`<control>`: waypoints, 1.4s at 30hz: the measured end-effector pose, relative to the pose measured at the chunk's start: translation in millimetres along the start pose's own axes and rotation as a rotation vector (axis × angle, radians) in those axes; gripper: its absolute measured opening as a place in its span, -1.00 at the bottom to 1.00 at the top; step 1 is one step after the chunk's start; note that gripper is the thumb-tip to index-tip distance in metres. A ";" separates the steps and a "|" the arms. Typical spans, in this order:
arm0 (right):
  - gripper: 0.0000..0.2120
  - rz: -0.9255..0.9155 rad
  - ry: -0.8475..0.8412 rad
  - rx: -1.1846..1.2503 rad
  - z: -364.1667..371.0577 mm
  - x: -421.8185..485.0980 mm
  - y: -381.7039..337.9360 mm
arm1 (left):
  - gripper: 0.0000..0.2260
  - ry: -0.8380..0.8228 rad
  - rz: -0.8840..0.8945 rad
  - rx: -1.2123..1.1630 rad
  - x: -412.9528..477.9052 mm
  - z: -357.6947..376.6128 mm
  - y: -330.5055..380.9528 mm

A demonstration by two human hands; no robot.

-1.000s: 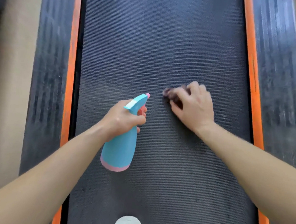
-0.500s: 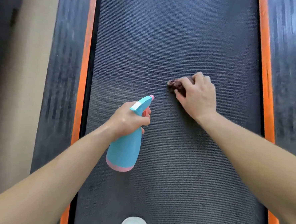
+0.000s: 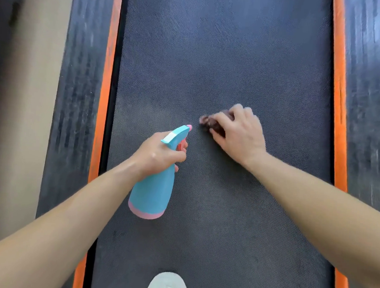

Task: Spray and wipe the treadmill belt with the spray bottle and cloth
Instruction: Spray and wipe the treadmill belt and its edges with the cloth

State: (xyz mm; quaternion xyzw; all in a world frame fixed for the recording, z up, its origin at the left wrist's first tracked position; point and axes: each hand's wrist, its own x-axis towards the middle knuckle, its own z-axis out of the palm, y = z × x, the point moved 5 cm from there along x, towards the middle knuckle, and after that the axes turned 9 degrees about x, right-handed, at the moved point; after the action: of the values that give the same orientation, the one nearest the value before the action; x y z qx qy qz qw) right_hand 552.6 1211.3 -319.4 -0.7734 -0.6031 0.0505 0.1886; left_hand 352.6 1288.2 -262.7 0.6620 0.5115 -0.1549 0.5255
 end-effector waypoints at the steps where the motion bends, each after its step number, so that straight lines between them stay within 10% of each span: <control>1: -0.67 0.046 0.013 -0.010 0.0 9.6 3.7 | -0.60 0.001 -0.002 0.002 -0.5 0.7 -0.5; 11: -0.70 -0.069 -0.107 0.118 -19.0 -147.2 -11.9 | -0.75 -0.032 0.075 0.111 12.3 31.9 29.5; 17: -0.67 0.294 0.119 -0.034 -40.0 -63.1 70.2 | -0.77 -0.095 0.137 0.143 20.4 58.4 71.1; 42: -0.72 0.580 0.131 -0.215 -66.5 -207.4 63.2 | -0.82 -0.179 0.203 0.319 19.3 92.8 100.5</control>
State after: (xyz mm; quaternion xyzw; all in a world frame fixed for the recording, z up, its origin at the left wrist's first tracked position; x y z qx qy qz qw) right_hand 575.2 985.7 -311.2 -0.9303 -0.3458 -0.0121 0.1220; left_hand 476.1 1226.4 -260.2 0.7685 0.3626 -0.2382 0.4704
